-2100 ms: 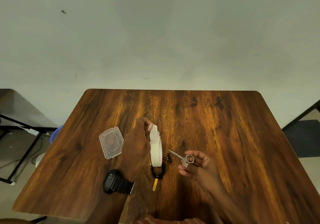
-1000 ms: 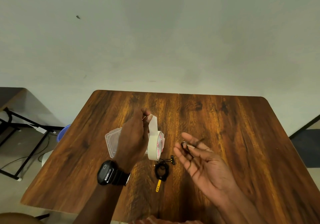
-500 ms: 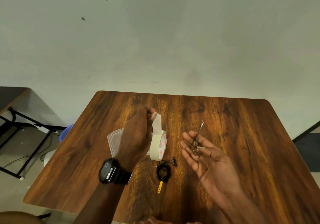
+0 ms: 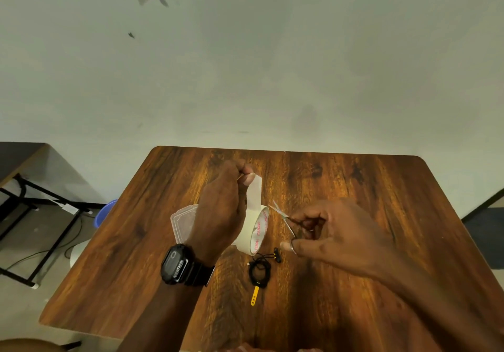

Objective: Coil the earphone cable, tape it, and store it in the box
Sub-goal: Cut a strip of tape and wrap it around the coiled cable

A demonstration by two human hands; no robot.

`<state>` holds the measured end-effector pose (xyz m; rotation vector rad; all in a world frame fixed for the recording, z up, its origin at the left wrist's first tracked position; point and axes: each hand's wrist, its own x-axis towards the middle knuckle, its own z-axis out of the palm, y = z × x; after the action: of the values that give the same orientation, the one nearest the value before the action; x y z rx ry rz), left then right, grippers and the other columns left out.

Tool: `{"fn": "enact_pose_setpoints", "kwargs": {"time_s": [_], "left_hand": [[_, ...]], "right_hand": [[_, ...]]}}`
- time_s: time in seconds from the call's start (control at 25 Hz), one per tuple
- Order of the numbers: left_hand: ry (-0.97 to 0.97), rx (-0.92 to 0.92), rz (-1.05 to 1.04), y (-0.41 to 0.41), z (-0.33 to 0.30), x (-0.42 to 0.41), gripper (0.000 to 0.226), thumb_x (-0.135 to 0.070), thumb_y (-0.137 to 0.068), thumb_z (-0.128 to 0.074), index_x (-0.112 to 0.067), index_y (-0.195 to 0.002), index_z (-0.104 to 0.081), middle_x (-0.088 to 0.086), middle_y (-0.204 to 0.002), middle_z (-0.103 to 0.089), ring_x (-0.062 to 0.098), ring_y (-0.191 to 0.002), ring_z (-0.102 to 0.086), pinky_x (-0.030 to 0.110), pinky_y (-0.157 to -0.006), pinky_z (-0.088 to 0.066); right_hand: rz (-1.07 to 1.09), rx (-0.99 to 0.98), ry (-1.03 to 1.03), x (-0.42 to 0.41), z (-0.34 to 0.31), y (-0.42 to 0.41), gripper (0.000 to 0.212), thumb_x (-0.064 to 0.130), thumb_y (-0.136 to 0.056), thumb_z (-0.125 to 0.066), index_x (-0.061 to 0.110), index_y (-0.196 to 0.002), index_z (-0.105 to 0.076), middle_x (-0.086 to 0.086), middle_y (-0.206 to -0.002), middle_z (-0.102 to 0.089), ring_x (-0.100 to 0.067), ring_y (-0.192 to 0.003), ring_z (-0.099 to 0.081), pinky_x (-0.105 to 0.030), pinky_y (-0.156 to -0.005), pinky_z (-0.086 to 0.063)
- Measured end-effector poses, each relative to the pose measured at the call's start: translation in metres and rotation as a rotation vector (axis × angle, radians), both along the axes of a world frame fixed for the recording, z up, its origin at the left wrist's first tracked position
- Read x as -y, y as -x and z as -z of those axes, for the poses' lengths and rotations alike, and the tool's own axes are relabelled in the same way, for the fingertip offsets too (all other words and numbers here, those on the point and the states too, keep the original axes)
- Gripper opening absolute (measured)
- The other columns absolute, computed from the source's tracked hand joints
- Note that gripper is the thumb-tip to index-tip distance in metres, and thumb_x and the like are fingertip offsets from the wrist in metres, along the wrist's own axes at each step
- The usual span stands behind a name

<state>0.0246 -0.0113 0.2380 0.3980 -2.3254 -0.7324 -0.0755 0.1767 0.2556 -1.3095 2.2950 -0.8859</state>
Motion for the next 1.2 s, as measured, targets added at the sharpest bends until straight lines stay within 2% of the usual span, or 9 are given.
{"fn": "enact_pose_setpoints", "kwargs": {"time_s": [0.08,0.24,0.36,0.48,0.56,0.8,0.88,1.08,1.2], "left_hand": [[-0.026,-0.023,0.025,0.002,0.002,-0.001,0.023,-0.030,-0.102,-0.041,-0.010,-0.102,-0.052,-0.001,-0.098,-0.067,0.013,-0.076,-0.065,0.034,-0.057,-0.058],[-0.013,-0.038,0.029,0.002,-0.001,-0.003,0.013,-0.023,-0.102,-0.047,-0.011,-0.103,-0.051,-0.006,-0.099,-0.064,0.009,-0.074,-0.064,0.016,-0.058,-0.052],[-0.076,-0.079,0.014,0.004,-0.001,-0.004,0.008,-0.036,-0.100,-0.043,-0.028,-0.099,-0.046,-0.008,-0.096,-0.066,0.015,-0.074,-0.068,0.036,-0.061,-0.060],[-0.112,-0.111,0.017,0.008,0.001,-0.004,0.007,-0.038,-0.098,-0.043,-0.043,-0.093,-0.041,-0.018,-0.091,-0.063,0.018,-0.073,-0.069,0.050,-0.062,-0.060],[-0.160,-0.140,0.042,0.009,0.002,-0.003,0.007,-0.045,-0.096,-0.039,-0.045,-0.090,-0.043,-0.013,-0.092,-0.066,0.022,-0.073,-0.070,0.053,-0.061,-0.058],[-0.083,-0.140,0.019,0.009,-0.001,-0.004,0.007,-0.038,-0.097,-0.038,-0.034,-0.094,-0.043,-0.021,-0.087,-0.061,0.010,-0.075,-0.063,0.044,-0.062,-0.058],[-0.036,-0.153,0.004,0.009,-0.003,-0.004,0.012,-0.038,-0.097,-0.035,-0.030,-0.095,-0.044,-0.014,-0.089,-0.064,0.011,-0.075,-0.062,0.039,-0.063,-0.055],[-0.038,-0.180,0.004,0.010,-0.001,-0.006,0.013,-0.037,-0.097,-0.034,-0.030,-0.096,-0.045,-0.008,-0.090,-0.067,0.012,-0.079,-0.063,0.026,-0.065,-0.049],[-0.017,-0.214,0.001,0.010,0.003,-0.008,0.008,-0.034,-0.099,-0.036,-0.029,-0.100,-0.043,-0.010,-0.088,-0.064,0.009,-0.073,-0.061,0.032,-0.058,-0.052]], "right_hand": [[-0.103,-0.214,-0.169,0.005,-0.028,0.012,0.027,0.056,-0.072,-0.075,0.031,-0.084,-0.072,0.009,-0.062,-0.064,-0.003,-0.054,-0.058,-0.012,-0.047,-0.038],[-0.188,-0.344,-0.265,0.018,-0.067,0.022,0.030,0.060,-0.069,-0.074,0.033,-0.083,-0.072,0.013,-0.053,-0.049,0.000,-0.048,-0.051,-0.011,-0.044,-0.028],[-0.230,-0.373,-0.281,0.025,-0.079,0.024,0.032,0.060,-0.068,-0.074,0.031,-0.083,-0.073,0.013,-0.058,-0.053,-0.004,-0.051,-0.050,-0.018,-0.049,-0.029],[-0.260,-0.353,-0.291,0.031,-0.082,0.022,0.031,0.059,-0.068,-0.075,0.030,-0.079,-0.073,0.011,-0.055,-0.053,-0.005,-0.049,-0.050,-0.019,-0.049,-0.029],[-0.274,-0.355,-0.288,0.035,-0.083,0.021,0.033,0.058,-0.067,-0.076,0.027,-0.079,-0.074,0.011,-0.050,-0.050,-0.004,-0.046,-0.048,-0.018,-0.048,-0.028],[-0.338,-0.274,-0.281,0.038,-0.080,0.022,0.022,0.048,-0.071,-0.080,0.028,-0.075,-0.072,0.021,-0.046,-0.054,0.001,-0.047,-0.051,-0.018,-0.048,-0.031],[-0.365,-0.238,-0.279,0.039,-0.079,0.024,0.015,0.038,-0.075,-0.081,0.026,-0.077,-0.073,0.025,-0.046,-0.055,0.004,-0.047,-0.053,-0.016,-0.050,-0.032],[-0.374,-0.174,-0.259,0.036,-0.073,0.025,0.009,0.029,-0.079,-0.080,0.023,-0.084,-0.076,0.013,-0.055,-0.062,0.004,-0.050,-0.058,-0.009,-0.049,-0.035],[-0.359,-0.042,-0.246,0.032,-0.061,0.026,0.016,0.035,-0.077,-0.081,0.023,-0.086,-0.075,0.008,-0.061,-0.065,0.000,-0.051,-0.057,-0.013,-0.050,-0.039]]}}
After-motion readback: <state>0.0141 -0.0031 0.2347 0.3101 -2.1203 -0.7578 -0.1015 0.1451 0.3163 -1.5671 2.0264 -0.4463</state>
